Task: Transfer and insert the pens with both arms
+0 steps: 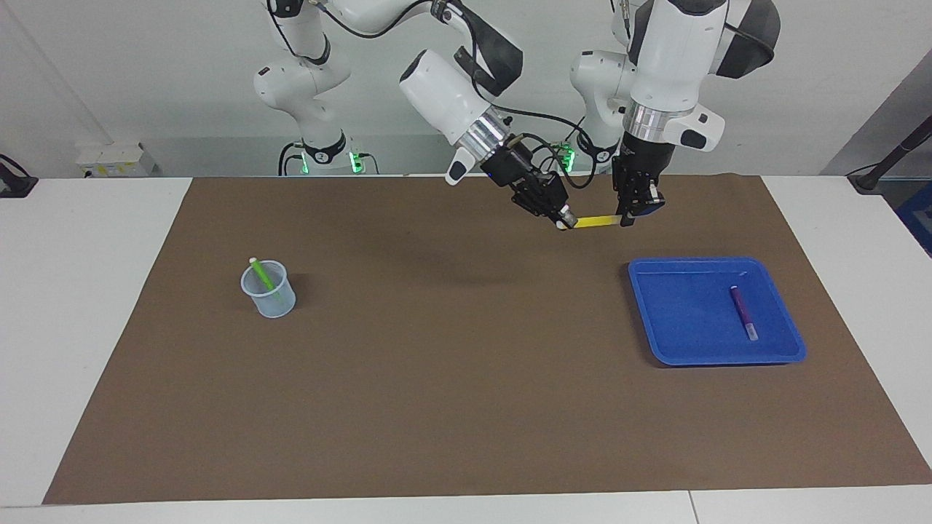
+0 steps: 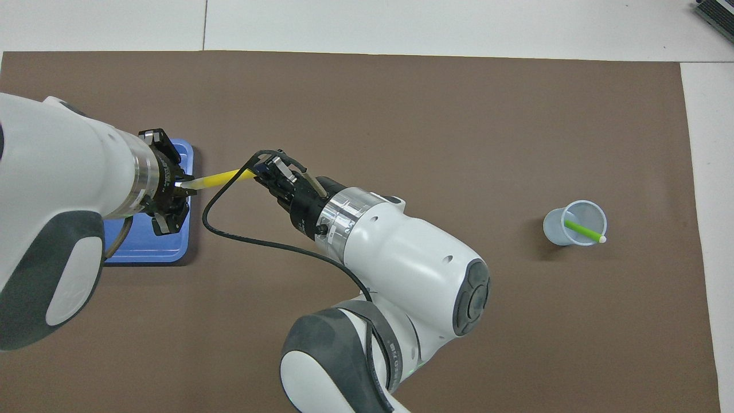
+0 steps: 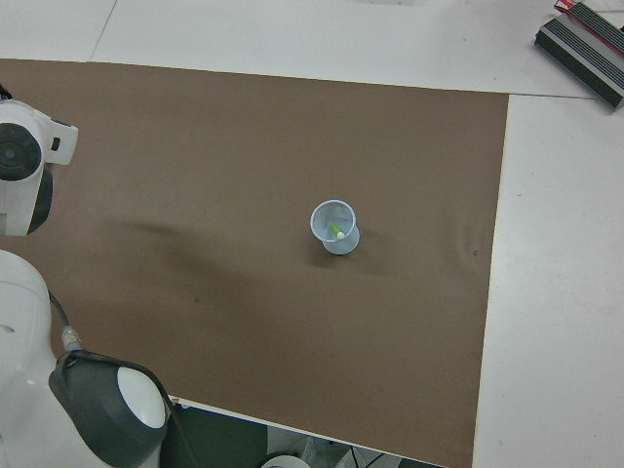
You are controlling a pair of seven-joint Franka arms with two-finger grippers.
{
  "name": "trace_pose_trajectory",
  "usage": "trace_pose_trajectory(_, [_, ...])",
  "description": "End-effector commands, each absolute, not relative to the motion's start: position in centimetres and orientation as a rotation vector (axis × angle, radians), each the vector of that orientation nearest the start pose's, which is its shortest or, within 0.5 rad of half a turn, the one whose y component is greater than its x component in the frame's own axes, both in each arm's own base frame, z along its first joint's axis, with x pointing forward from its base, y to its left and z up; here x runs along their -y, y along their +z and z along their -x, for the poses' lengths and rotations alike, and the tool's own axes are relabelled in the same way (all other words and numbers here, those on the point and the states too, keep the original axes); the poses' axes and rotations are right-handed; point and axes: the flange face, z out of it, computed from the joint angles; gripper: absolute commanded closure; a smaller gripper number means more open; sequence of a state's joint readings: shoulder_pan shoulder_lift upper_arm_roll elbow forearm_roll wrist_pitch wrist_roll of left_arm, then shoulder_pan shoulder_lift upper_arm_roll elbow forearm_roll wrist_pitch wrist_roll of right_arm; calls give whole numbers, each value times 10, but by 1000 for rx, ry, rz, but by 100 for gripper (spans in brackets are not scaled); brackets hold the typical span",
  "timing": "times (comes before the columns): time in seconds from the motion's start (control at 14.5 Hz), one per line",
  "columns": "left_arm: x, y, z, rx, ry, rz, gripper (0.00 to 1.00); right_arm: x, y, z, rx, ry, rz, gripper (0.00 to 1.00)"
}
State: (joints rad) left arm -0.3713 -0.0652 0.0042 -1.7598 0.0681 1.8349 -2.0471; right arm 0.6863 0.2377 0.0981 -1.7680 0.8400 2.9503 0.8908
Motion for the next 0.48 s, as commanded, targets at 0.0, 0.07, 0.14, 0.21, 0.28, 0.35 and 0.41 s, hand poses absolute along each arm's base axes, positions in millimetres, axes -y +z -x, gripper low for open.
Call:
trace_pose_trajectory(0.0, [222, 611, -503, -2168, 148, -2039, 100, -457, 508, -509, -873, -157, 1950, 100])
trace_pose_trajectory(0.07, [222, 611, -503, -2167, 149, -2042, 100, -456, 508, -510, -876, -159, 1949, 100])
trace_pose_trajectory(0.14, [222, 611, -503, -2167, 149, -2042, 100, -456, 508, -510, -876, -159, 1949, 100])
trace_pose_trajectory(0.21, [222, 611, -503, -2166, 150, -2041, 100, -456, 507, -510, -876, -159, 1950, 100])
trace_pose_trajectory(0.28, [222, 611, -503, -2163, 151, -2044, 96, -456, 508, -510, -876, -159, 1949, 100])
trace_pose_trajectory(0.35, [222, 611, -503, -2162, 151, -2046, 93, -455, 508, -511, -877, -160, 1948, 100])
trace_pose_trajectory(0.41, [222, 611, -502, -2161, 150, -2049, 86, -455, 507, -511, -878, -159, 1949, 100])
